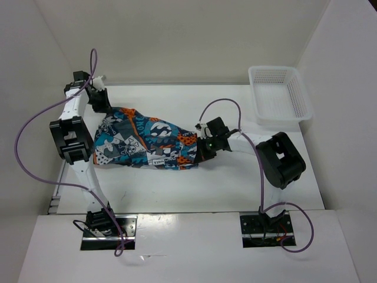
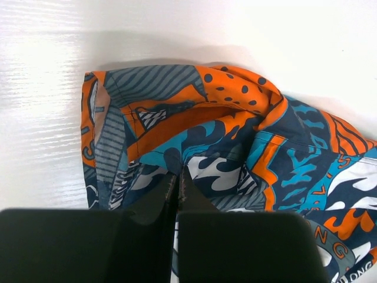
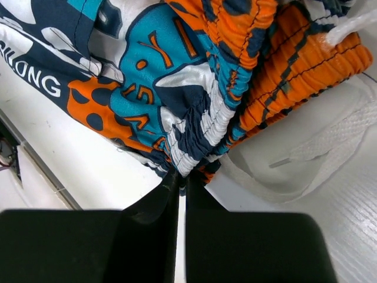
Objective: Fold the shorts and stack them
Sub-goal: Fold the shorts
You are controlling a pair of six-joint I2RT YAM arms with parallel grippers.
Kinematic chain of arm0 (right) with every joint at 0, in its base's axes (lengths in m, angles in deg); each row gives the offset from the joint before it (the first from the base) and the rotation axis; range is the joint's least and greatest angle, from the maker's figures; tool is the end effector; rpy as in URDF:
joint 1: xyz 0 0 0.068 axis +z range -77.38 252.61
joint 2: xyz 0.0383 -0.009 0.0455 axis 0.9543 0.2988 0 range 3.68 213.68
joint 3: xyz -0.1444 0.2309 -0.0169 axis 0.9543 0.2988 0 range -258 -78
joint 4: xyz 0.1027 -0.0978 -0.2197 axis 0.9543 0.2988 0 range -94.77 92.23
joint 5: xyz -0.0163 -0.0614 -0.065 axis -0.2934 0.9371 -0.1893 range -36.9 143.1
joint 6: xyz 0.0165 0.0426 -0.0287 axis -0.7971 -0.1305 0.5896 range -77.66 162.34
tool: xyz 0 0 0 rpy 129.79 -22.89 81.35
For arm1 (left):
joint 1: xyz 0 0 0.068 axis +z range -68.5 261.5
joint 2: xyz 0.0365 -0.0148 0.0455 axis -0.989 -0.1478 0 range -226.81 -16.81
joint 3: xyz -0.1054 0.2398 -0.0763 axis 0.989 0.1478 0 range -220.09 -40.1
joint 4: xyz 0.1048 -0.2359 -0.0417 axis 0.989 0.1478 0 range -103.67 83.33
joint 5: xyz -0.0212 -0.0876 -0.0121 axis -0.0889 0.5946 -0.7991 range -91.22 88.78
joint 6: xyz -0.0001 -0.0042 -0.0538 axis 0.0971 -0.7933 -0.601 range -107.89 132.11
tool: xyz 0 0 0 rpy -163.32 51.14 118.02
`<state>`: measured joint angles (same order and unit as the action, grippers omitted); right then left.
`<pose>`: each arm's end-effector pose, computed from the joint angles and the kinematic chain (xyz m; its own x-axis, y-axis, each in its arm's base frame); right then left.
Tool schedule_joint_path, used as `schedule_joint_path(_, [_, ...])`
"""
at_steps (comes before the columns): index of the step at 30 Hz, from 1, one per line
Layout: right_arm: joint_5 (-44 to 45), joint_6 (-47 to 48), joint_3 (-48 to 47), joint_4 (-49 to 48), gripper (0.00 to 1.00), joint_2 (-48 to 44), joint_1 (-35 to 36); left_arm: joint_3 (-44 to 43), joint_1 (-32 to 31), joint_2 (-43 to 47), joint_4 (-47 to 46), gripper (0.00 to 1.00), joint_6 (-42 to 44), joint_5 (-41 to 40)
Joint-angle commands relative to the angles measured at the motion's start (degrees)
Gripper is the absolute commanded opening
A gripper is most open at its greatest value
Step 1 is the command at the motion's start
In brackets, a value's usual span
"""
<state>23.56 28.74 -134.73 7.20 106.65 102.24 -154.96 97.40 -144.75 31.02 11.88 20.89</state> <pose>0.2934 0.1869 0.1460 -0.8724 -0.2608 -0.4135 -0.4637 0.7091 0.5312 0.4766 0.1218 0.2342 -0.8132 -0.2354 -0.5322 -0.0639 0.9451 -0.3205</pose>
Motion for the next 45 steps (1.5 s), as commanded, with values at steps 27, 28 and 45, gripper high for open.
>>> schedule_joint_path(27, [9.41,13.08,-1.28,2.88,0.07,-5.24,-2.73,-8.88,0.97,-5.32,-6.45,0.83,0.23,1.8])
schedule_joint_path(28, [9.41,14.04,-1.8,3.67,0.12,-5.24,-3.43,-8.88,0.97,-4.35,-5.93,0.87,0.23,1.8])
schedule_joint_path(45, [-0.5,4.3,-9.18,2.62,0.79,-2.26,-7.39,26.6,5.19,12.54,-1.7,0.99,0.23,-3.39])
